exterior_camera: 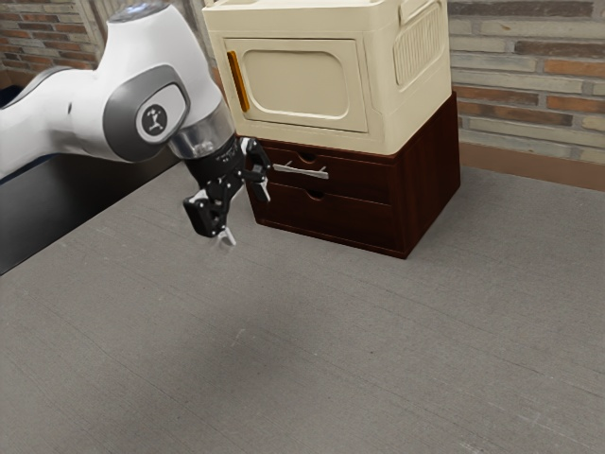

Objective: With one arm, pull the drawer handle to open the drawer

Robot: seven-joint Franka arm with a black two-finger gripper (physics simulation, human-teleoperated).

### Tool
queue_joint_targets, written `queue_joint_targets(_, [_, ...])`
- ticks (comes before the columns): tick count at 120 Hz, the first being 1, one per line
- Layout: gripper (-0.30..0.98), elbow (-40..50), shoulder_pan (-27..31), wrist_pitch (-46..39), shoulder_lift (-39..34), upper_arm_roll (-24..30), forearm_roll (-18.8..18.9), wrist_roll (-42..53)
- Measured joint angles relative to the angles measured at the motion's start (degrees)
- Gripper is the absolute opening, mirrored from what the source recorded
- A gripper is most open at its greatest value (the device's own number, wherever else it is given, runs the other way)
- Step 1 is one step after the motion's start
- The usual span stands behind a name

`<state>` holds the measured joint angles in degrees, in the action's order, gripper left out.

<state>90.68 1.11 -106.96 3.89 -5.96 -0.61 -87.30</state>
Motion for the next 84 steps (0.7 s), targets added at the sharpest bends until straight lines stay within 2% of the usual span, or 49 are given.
queue_joint_targets(84, [0.69, -10.26, 2.69, -6.21, 11.96, 0.48, -0.28, 2.02])
